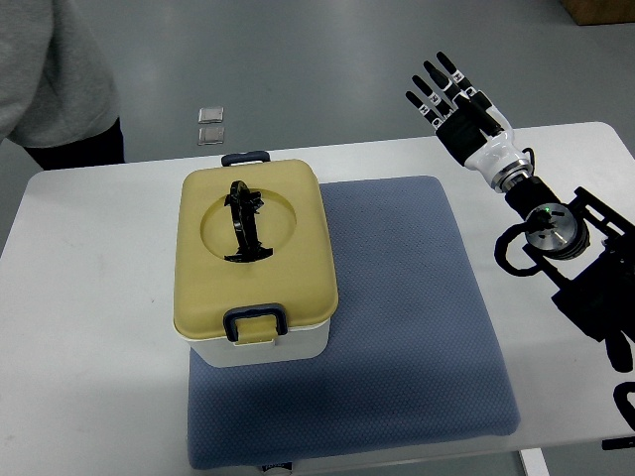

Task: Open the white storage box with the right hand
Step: 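Move the right hand over the yellow lid toward its black handle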

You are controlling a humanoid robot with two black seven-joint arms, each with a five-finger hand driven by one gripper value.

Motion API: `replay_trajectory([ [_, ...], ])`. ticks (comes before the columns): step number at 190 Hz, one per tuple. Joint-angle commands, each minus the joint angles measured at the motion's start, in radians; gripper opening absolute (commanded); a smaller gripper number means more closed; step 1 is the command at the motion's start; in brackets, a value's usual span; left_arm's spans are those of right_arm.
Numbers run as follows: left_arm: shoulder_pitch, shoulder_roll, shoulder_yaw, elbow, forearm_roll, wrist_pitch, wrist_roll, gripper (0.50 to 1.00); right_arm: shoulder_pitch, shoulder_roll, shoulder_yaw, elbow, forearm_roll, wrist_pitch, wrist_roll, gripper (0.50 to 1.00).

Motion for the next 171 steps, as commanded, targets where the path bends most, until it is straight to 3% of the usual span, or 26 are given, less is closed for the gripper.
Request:
replay_trajectory([
  [1, 0.0, 0.0, 0.0, 0.0, 0.0, 0.0, -0.001, 1.0, 0.0, 0.0, 0.0, 0.0, 0.0, -0.001, 0.0, 0.924],
  [54, 0.002, 0.0, -0.003, 0.002, -0.008, 0.009, -0.001, 1.0, 0.008, -0.017, -0.007, 0.0, -0.012, 0.0, -0.005, 0.924],
  [80, 0.002, 0.0, -0.002, 0.0, -0.006, 0.002, -0.001, 1.0, 0.084, -0.075, -0.095, 0.0, -0.183, 0.003, -0.048, 0.926],
  [103, 0.002, 0.0, -0.002, -0.001, -0.006, 0.0, -0.001, 1.0, 0.251, -0.196, -0.265, 0.0, -0.422, 0.046, -0.126, 0.926],
  [117, 0.002, 0.0, -0.002, -0.001, -0.006, 0.0, -0.001, 1.0, 0.414, -0.265, -0.441, 0.002, -0.58, 0.131, -0.138, 0.926],
  [127, 0.002, 0.0, -0.002, -0.001, -0.006, 0.0, -0.001, 1.0, 0.414, -0.266, -0.441, 0.002, -0.58, 0.131, -0.138, 0.926],
  [128, 0.002, 0.0, -0.002, -0.001, -0.006, 0.0, -0.001, 1.0, 0.548, -0.302, -0.587, 0.021, -0.671, 0.202, -0.14, 0.926],
  [146, 0.002, 0.0, -0.002, 0.0, -0.006, 0.0, -0.001, 1.0, 0.768, -0.348, -0.815, 0.104, -0.805, 0.313, -0.143, 0.926],
  [171, 0.0, 0.0, -0.003, -0.001, -0.006, 0.0, -0.001, 1.0, 0.997, -0.342, -0.981, 0.241, -0.951, 0.318, -0.135, 0.926],
])
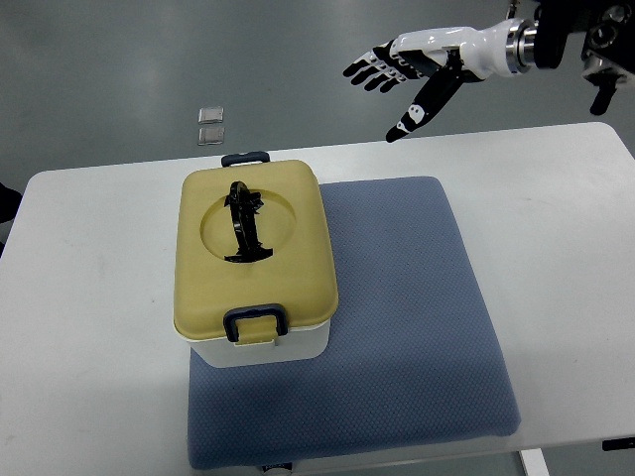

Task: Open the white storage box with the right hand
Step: 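Move the right hand over the yellow lid toward its black handle, then lower the right hand and close fingers around the black lid handle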

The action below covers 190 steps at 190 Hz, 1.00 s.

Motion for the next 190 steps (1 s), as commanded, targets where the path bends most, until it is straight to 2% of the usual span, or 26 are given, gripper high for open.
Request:
replay_trajectory([
  [1, -0.001, 0.0, -0.001, -0.001, 0.0, 0.0, 0.0, 1.0, 0.18, 0.001, -0.132, 0.105, -0.119, 0.017, 0.006, 0.926],
  [16, -0.001, 0.0, -0.001, -0.001, -0.002, -0.001, 0.0, 1.0, 0.249, 0.015, -0.155, 0.156, -0.175, 0.017, 0.008, 0.926],
  [29, -0.001, 0.0, -0.001, -0.001, -0.002, -0.001, 0.0, 1.0, 0.278, 0.067, -0.152, 0.168, -0.232, 0.017, 0.008, 0.926],
  [73, 0.001, 0.0, -0.001, 0.001, -0.002, -0.001, 0.0, 1.0, 0.276, 0.173, -0.126, 0.178, -0.307, 0.017, 0.032, 0.926],
  [105, 0.001, 0.0, -0.001, 0.001, -0.002, -0.001, 0.0, 1.0, 0.257, 0.194, -0.115, 0.178, -0.31, 0.017, 0.062, 0.926],
  [143, -0.001, 0.0, 0.0, -0.001, -0.002, -0.001, 0.0, 1.0, 0.211, 0.207, -0.115, 0.178, -0.332, -0.066, 0.106, 0.926],
  [190, -0.001, 0.0, 0.0, 0.001, -0.002, -0.001, 0.0, 1.0, 0.163, 0.236, -0.113, 0.178, -0.338, -0.155, 0.12, 0.926],
])
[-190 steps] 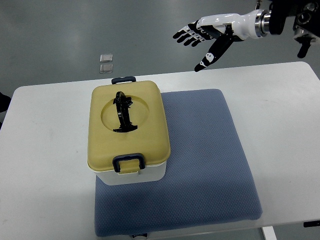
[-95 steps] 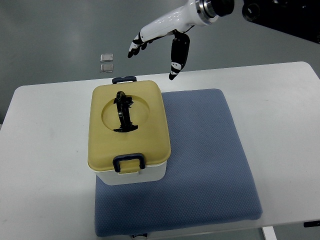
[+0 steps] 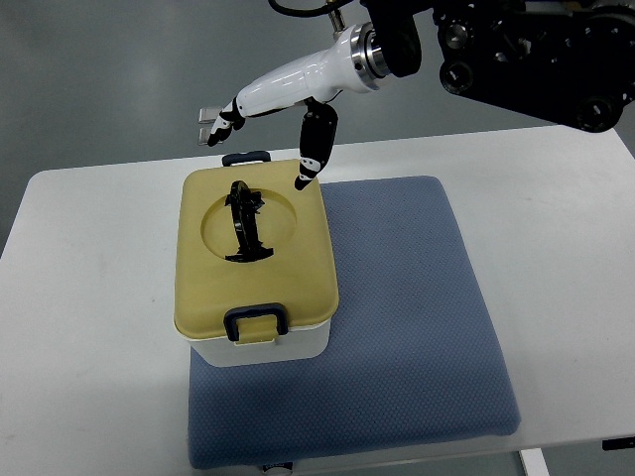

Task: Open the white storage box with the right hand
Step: 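Lower the right hand and close fingers around the black lid handle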

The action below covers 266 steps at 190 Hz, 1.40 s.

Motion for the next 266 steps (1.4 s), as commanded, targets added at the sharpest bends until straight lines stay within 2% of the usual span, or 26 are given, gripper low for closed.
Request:
replay_trajectory([
  [1, 0.0, 0.0, 0.0, 0.0, 0.0, 0.0, 0.0, 1.0, -0.018, 0.012, 0.0, -0.002, -0.001, -0.033, 0.003, 0.926],
  [26, 0.0, 0.0, 0.0, 0.001, 0.0, 0.0, 0.0, 1.0, -0.04, 0.029, 0.006, 0.0, -0.001, -0.064, 0.006, 0.926],
  [96, 0.0, 0.0, 0.0, 0.005, 0.0, 0.0, 0.001, 1.0, -0.107, 0.063, 0.005, -0.003, -0.076, -0.135, 0.072, 0.926],
  [135, 0.0, 0.0, -0.002, 0.005, 0.0, 0.0, 0.0, 1.0, -0.124, 0.064, 0.005, -0.008, -0.116, -0.138, 0.073, 0.926],
  [199, 0.0, 0.0, -0.002, 0.008, 0.0, 0.0, 0.0, 1.0, -0.155, 0.083, 0.005, -0.009, -0.134, -0.198, 0.073, 0.913],
  [228, 0.0, 0.0, -0.002, 0.009, 0.0, 0.0, 0.0, 1.0, -0.161, 0.084, 0.005, -0.011, -0.134, -0.202, 0.073, 0.862],
  [258, 0.0, 0.0, -0.002, 0.008, 0.0, 0.0, 0.0, 1.0, -0.167, 0.086, 0.005, -0.011, -0.134, -0.211, 0.073, 0.78],
  [266, 0.0, 0.0, -0.002, 0.008, 0.0, 0.0, 0.0, 1.0, -0.167, 0.086, 0.005, -0.011, -0.134, -0.211, 0.073, 0.733],
])
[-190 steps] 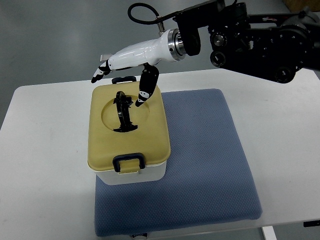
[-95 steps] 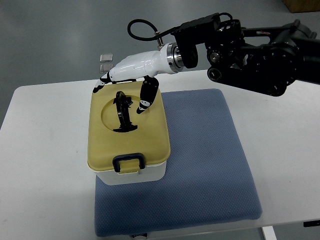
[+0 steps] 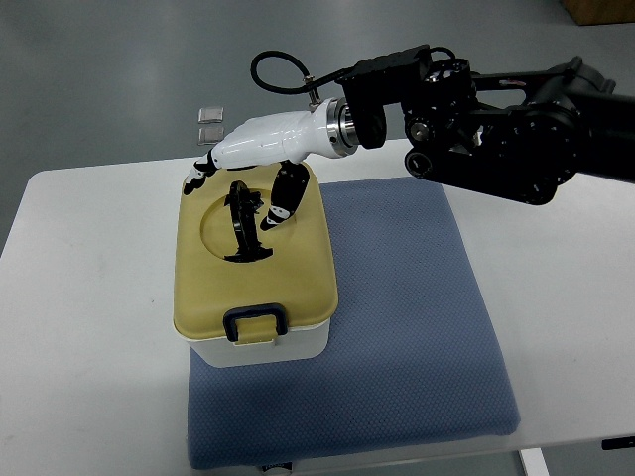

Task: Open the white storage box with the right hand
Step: 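Lower the right hand and close fingers around the black lid handle, then lift the yellow lid off the box with the right hand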

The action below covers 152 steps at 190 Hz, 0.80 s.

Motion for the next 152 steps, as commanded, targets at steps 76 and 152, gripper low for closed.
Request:
replay_trajectory([
  [76, 0.0, 0.0, 0.0, 0.0, 0.0, 0.0, 0.0, 1.0, 0.002, 0.001, 0.0, 0.0, -0.017, -0.004, 0.0, 0.5],
  [152, 0.0, 0.0, 0.002, -0.003, 0.0, 0.0, 0.0, 1.0, 0.147, -0.057, 0.16, 0.003, 0.002, 0.212, 0.037, 0.5],
])
